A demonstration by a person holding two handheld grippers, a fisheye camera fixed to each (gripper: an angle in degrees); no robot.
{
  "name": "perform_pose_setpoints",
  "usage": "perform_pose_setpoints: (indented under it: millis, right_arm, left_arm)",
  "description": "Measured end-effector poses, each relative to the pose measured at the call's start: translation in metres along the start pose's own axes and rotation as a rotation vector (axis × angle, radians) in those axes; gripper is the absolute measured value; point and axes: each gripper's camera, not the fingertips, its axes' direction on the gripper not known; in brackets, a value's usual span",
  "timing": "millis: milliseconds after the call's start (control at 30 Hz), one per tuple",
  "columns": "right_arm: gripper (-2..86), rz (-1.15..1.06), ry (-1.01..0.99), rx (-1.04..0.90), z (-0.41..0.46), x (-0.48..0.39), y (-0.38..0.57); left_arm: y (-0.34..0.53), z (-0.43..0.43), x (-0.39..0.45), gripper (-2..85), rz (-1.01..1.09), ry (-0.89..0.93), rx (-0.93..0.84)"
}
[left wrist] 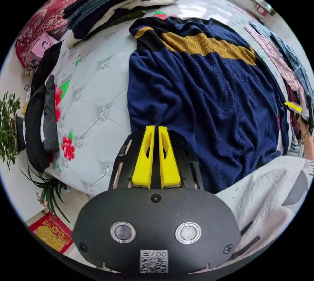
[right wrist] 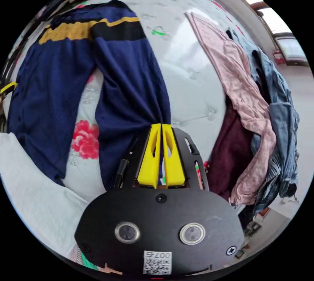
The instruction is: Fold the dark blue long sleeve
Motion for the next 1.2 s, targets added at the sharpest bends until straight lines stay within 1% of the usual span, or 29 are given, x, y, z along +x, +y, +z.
perform_pose_setpoints:
  millis: [67,133,167,267,300,333,367,400,467,500,567,600,667,767,867,967,1000,1033,1067,1100,1200]
  right_arm:
    - [-0.1,0.114,-0.032,0.012,-0.002,0.042,0.000]
    - [-0.1,0.139,-0.086,0.017,-0.005,0.067,-0.002]
    - [-0.1,0.142,-0.107,0.017,-0.008,0.078,-0.005]
    - [-0.1,0.162,-0.105,0.077,-0.026,0.094,-0.014]
    - [0.0,0.177,-0.104,0.119,-0.036,0.097,-0.017]
    - [0.0,0.186,-0.110,0.141,-0.041,0.099,-0.018]
    - [0.2,0.199,-0.144,0.190,-0.051,0.100,-0.022]
    - [0.4,0.193,-0.209,0.244,-0.060,0.098,-0.028]
    - [0.7,0.149,-0.313,0.312,-0.069,0.087,-0.041]
    - [1.1,0.097,-0.370,0.352,-0.072,0.075,-0.053]
    - [1.6,0.011,-0.406,0.375,-0.073,0.051,-0.076]
    - [1.9,-0.039,-0.404,0.376,-0.071,0.032,-0.094]
    - [2.1,-0.114,-0.397,0.369,-0.068,0.004,-0.122]
    - [2.0,-0.216,-0.386,0.340,-0.060,-0.040,-0.167]
    - [1.4,-0.282,-0.355,0.296,-0.047,-0.074,-0.203]
    - [0.8,-0.342,-0.272,0.204,-0.023,-0.099,-0.221]
    - [0.5,-0.351,-0.259,0.303,-0.026,-0.098,-0.216]
    - [0.4,-0.330,-0.229,0.312,-0.024,-0.097,-0.216]
    - [0.1,-0.351,-0.195,0.317,-0.019,-0.096,-0.216]
    - [0.0,-0.368,-0.178,0.329,-0.015,-0.093,-0.216]
    - [-0.2,-0.373,-0.232,0.364,-0.011,-0.075,-0.221]
  left_arm:
    - [-0.004,-0.020,-0.058,-0.3,-0.102,0.176,0.039]
    - [-0.011,-0.029,-0.100,-0.6,-0.143,0.280,0.033]
    - [-0.014,-0.030,-0.113,-0.7,-0.152,0.303,0.023]
    - [-0.036,-0.028,-0.174,-0.9,-0.137,0.404,-0.091]
    - [-0.038,-0.028,-0.182,-0.9,-0.145,0.385,-0.099]
    - [-0.041,-0.034,-0.200,-0.9,-0.186,0.290,-0.073]
    - [-0.043,-0.037,-0.209,-0.9,-0.203,0.253,-0.061]
    - [-0.047,-0.044,-0.227,-0.9,-0.245,0.219,-0.038]
    - [-0.056,-0.064,-0.257,-0.7,-0.351,0.121,0.068]
    - [-0.061,-0.069,-0.258,-0.6,-0.352,0.100,0.098]
    - [-0.081,-0.076,-0.247,0.0,-0.297,0.074,0.167]
    - [-0.099,-0.071,-0.228,0.6,-0.226,0.088,0.182]
    - [-0.141,-0.046,-0.171,5.4,-0.044,0.125,0.163]
    - [-0.177,-0.019,-0.111,6.3,0.093,0.162,0.172]
    - [-0.225,0.021,-0.041,5.8,0.205,0.265,0.165]
    - [-0.250,0.046,-0.011,5.4,0.244,0.275,0.126]
    - [-0.258,0.058,-0.001,4.9,0.256,0.249,0.107]
    - [-0.265,0.068,0.004,3.5,0.249,0.198,0.089]
    - [-0.267,0.070,0.004,1.3,0.258,0.192,0.125]
    - [-0.269,0.070,0.003,0.9,0.244,0.183,0.143]
    - [-0.289,0.073,0.000,-0.5,0.193,0.130,0.170]
